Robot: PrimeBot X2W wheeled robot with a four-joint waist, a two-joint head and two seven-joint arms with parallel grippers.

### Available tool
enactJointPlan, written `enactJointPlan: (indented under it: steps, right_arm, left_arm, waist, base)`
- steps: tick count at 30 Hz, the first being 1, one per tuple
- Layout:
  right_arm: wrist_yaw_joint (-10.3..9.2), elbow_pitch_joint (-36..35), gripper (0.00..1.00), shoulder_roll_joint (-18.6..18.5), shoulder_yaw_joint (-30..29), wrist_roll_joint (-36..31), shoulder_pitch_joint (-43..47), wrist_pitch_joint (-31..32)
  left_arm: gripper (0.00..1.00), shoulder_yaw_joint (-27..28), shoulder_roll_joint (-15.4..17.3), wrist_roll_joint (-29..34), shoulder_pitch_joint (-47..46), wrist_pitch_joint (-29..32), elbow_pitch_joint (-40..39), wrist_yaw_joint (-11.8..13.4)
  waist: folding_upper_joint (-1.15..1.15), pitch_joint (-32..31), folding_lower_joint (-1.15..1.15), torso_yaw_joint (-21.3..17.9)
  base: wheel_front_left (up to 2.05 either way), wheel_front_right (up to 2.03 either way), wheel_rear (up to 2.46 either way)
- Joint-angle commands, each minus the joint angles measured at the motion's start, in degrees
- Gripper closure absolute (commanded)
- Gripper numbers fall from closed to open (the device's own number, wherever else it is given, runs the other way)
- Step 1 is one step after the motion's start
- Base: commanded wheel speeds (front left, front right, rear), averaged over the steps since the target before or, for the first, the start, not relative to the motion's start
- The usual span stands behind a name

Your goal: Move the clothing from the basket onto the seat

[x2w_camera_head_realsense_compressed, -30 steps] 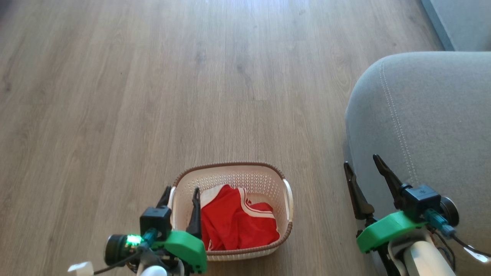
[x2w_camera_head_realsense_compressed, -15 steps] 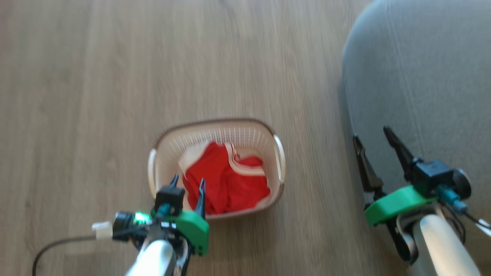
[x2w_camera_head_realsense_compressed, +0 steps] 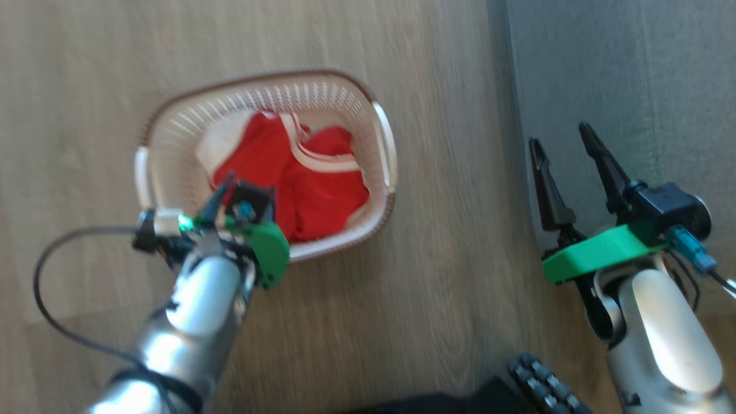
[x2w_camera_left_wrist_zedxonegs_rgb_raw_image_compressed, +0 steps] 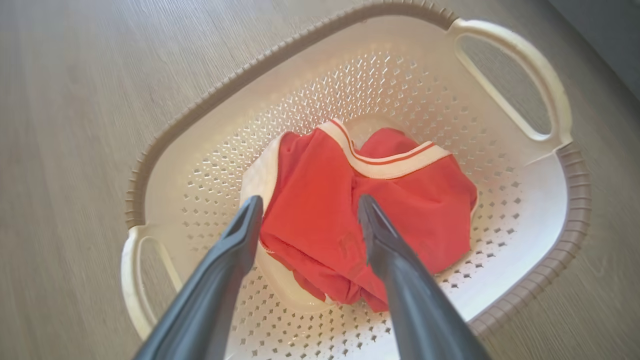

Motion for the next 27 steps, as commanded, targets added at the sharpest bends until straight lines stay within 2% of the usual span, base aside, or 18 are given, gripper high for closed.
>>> enactJointPlan:
  steps: [1,9,13,16,19,22,27]
  right_arm:
    - [-0.01,-1.8,0.0,0.2,1.5,0.5,0.0,-0.5]
    - [-0.01,-1.5,0.0,1.9,5.7,2.4,-2.4,-0.5]
    - [-0.01,-0.9,0.0,2.6,6.0,3.1,-3.2,-0.5]
    - [-0.01,-0.5,0.0,3.1,6.5,3.6,-3.6,-0.5]
    - [-0.01,-0.1,0.0,3.7,7.7,4.2,-4.2,-0.5]
    - [-0.01,0.2,0.0,4.1,8.1,4.9,-4.8,-0.5]
    - [-0.01,0.3,0.0,4.5,9.0,5.8,-5.3,-0.5]
  left_arm:
    - [0.0,1.2,1.2,0.0,-1.4,-0.7,1.3,-0.4]
    - [0.0,0.2,4.1,1.3,-11.2,-0.7,11.2,-1.4]
    - [0.0,-0.1,5.8,1.1,-14.2,-0.4,13.9,-3.7]
    - [0.0,-0.3,6.6,1.1,-15.5,0.3,14.7,-4.4]
    - [0.0,-1.2,7.8,1.6,-16.9,2.5,15.4,-5.8]
    - [0.0,-2.5,9.2,2.7,-18.0,5.6,15.9,-5.6]
    - [0.0,-4.0,11.6,4.1,-19.1,10.0,16.1,-3.3]
  waist:
    - [0.0,5.8,-0.02,-3.9]
    - [0.0,11.8,-0.02,-9.2]
    - [0.0,14.2,-0.02,-11.6]
    - [0.0,15.2,-0.02,-12.5]
    - [0.0,16.4,-0.02,-14.1]
    - [0.0,17.4,-0.02,-15.4]
    - [0.0,18.4,-0.02,-17.1]
  base:
    - [0.0,0.0,0.0]
    - [0.0,0.0,0.0]
    - [0.0,0.0,0.0]
    - [0.0,0.0,0.0]
    - [0.0,0.0,0.0]
    - [0.0,0.0,0.0]
    - [0.0,0.0,0.0]
